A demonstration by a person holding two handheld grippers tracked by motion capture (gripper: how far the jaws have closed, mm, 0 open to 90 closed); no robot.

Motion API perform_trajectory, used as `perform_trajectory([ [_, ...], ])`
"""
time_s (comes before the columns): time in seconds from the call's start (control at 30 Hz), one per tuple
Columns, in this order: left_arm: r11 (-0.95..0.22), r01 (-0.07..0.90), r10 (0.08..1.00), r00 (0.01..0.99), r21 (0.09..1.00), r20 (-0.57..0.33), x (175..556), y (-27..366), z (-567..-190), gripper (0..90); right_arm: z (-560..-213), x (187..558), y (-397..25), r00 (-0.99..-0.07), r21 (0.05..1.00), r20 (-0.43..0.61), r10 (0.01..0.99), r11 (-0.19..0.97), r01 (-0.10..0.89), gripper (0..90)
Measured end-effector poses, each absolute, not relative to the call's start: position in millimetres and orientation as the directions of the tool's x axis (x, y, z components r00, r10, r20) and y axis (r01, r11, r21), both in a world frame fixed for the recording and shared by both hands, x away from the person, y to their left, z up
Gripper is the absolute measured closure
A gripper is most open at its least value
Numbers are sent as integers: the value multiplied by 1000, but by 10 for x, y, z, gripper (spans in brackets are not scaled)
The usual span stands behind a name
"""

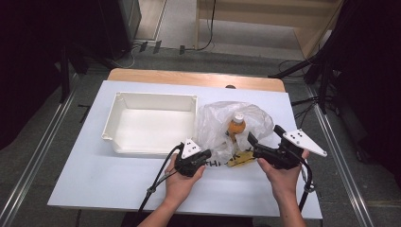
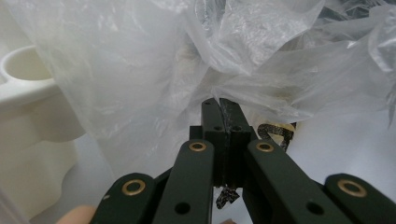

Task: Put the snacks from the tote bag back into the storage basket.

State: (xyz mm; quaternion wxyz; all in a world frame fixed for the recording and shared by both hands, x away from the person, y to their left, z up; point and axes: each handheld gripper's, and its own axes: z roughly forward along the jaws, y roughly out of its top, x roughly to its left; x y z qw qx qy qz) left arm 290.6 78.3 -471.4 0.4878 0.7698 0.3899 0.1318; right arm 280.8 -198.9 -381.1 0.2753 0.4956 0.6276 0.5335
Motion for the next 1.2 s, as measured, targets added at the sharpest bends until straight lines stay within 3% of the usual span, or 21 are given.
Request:
perform_trajectory([
  [0.07,-219,472,729,661,854,-178,2905,783,-4714,900,-3846,2881,-1990,-368,933,194,909,-55,354,89],
  [0.13,-216,472,730,659,855,-180,2904,783,-4714,900,-3887,2931,-2000,-365,930,199,910,-58,362,250],
  [0.23,-214,472,730,659,855,-181,2903,786,-4714,900,-3938,2982,-2041,-369,931,193,909,-51,361,644],
  [0.27,-213,471,730,659,856,-181,2903,786,-4714,900,-3953,3014,-2076,-370,929,203,907,-59,366,814],
  [0.4,-214,469,730,660,857,-179,2901,784,-4714,900,-3948,3071,-2102,-358,928,199,912,-58,367,897],
  [0.7,-220,466,725,666,857,-176,2900,785,-4715,900,-3867,3351,-2018,-332,939,150,931,-29,343,900],
  [0.93,-219,469,726,664,855,-179,2898,791,-4715,900,-4195,3628,-1940,-297,886,141,944,14,463,900],
  [1.2,-224,478,731,658,849,-178,2904,788,-4716,900,-4683,3727,-2053,-217,791,185,958,-14,611,900],
])
